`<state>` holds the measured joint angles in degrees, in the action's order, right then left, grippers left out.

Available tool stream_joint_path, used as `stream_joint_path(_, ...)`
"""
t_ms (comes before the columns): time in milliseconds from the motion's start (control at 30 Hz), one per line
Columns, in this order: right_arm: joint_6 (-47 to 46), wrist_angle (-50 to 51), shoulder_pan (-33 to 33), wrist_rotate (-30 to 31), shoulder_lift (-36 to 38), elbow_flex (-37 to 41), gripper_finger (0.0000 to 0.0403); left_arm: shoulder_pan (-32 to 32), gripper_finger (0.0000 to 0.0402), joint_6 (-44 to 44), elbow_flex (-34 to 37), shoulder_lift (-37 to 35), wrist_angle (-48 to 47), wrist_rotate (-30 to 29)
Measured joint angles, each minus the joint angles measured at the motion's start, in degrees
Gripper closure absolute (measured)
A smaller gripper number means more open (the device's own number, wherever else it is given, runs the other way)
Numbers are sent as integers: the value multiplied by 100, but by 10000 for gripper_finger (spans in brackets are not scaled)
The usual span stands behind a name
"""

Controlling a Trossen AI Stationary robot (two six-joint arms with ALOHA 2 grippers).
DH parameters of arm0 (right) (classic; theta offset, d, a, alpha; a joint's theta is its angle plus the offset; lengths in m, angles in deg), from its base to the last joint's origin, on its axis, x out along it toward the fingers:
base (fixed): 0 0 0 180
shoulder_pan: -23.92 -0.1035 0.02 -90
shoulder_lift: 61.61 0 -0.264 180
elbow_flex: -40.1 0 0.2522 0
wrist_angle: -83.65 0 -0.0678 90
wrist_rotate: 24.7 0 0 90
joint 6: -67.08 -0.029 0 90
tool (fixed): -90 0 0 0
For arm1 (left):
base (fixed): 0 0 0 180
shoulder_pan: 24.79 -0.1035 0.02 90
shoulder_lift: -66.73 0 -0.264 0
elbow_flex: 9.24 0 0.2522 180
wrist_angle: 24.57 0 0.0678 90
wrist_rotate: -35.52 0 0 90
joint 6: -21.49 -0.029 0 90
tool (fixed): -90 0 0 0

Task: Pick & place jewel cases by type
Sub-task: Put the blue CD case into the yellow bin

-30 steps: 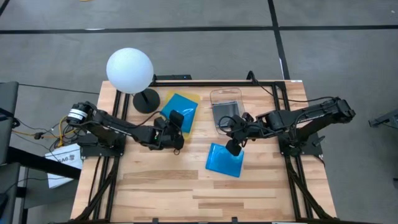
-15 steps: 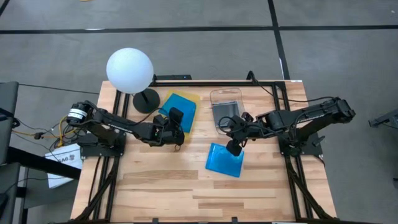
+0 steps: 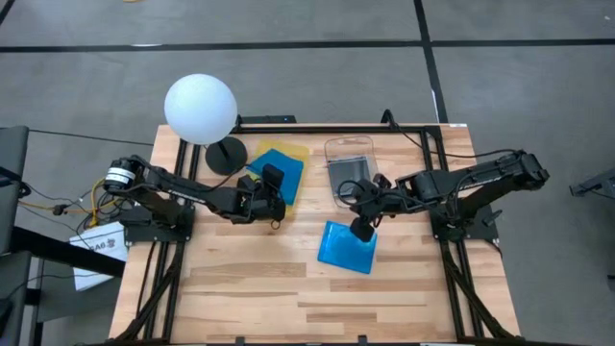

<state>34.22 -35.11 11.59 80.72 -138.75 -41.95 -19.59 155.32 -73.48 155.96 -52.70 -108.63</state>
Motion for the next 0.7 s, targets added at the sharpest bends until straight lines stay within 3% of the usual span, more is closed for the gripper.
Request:
stream_joint_path(433,56,-1,0,-203,0,0,403,145,292,-44,0,2,-34,-156)
stream_joint_path(700,196,-1,0,-206,0,0,403,150,274,-592,0,2,-37,396)
